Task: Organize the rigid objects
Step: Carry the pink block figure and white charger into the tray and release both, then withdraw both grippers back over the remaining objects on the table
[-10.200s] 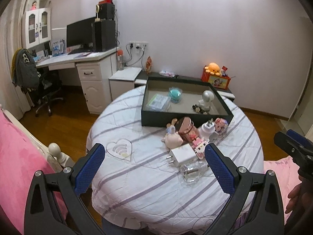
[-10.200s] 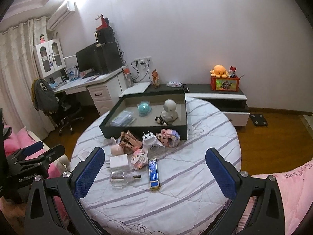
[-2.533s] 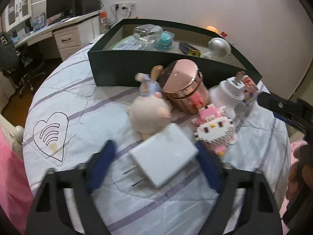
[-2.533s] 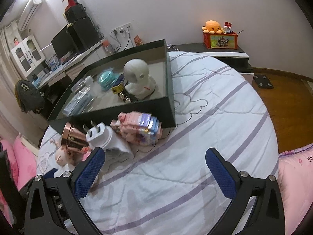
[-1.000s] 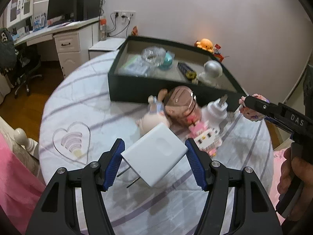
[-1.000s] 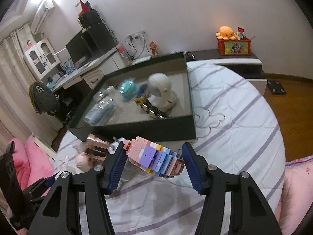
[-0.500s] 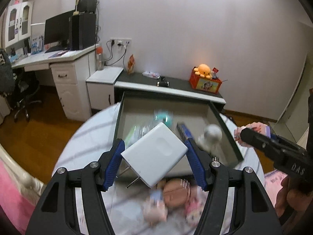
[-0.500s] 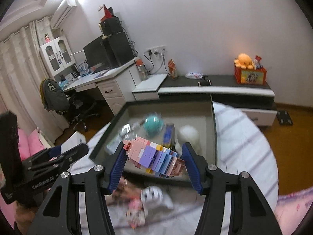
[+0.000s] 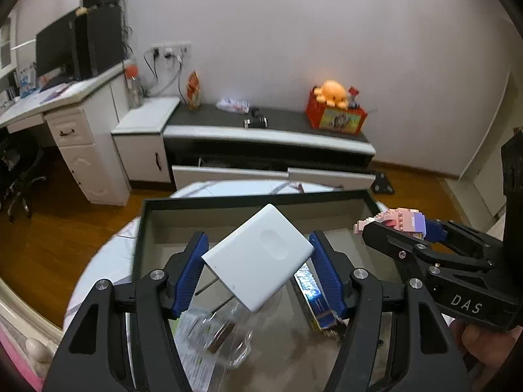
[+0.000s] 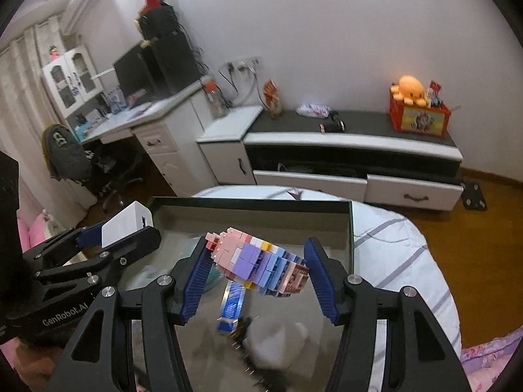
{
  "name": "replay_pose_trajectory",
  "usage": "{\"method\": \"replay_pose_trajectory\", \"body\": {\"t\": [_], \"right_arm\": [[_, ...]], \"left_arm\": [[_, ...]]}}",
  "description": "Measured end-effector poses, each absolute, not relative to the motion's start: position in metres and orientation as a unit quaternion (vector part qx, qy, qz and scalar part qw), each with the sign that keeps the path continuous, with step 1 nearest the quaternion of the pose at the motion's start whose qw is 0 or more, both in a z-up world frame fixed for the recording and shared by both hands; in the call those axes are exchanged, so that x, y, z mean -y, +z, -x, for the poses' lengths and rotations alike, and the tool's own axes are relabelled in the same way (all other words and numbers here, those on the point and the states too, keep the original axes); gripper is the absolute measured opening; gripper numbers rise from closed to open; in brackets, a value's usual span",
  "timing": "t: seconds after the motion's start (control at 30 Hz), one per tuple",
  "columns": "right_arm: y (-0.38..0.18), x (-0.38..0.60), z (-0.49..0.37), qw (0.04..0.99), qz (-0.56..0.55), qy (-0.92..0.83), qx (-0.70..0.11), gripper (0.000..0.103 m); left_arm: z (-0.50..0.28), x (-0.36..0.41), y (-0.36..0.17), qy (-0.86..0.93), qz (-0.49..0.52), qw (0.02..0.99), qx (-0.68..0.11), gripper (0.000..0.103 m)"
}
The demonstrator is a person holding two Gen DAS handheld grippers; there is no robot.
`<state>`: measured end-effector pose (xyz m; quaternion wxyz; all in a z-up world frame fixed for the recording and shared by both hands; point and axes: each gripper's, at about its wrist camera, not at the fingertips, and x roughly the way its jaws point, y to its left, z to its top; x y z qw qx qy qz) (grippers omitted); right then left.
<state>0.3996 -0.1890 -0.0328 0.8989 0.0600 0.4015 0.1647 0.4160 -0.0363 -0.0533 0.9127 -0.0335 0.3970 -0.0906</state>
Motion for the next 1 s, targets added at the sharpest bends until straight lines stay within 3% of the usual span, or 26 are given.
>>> {"method": "replay_pose_trajectory", "body": {"t": [0.23, 0.47, 1.0], "right_arm": [[-0.063, 0.198, -0.419, 0.883, -0.065, 0.150, -0.439, 0.060], [-0.064, 0.209, -0.410, 0.880, -0.095, 0.147, -0.442, 0.083], [-0.010, 0.205, -0.294, 0.913, -0.115, 0.134, -0.367, 0.090]], "left_arm": [[-0.429, 0.045, -0.077, -0.091, 0.024, 0.898, -0.429, 0.067], [-0.406, 0.035, -0.058, -0.082, 0.020, 0.914, -0.398, 0.103], [-0.278, -0.014, -0.015, -0.022, 0.040, 0.945, -0.323, 0.103]]}}
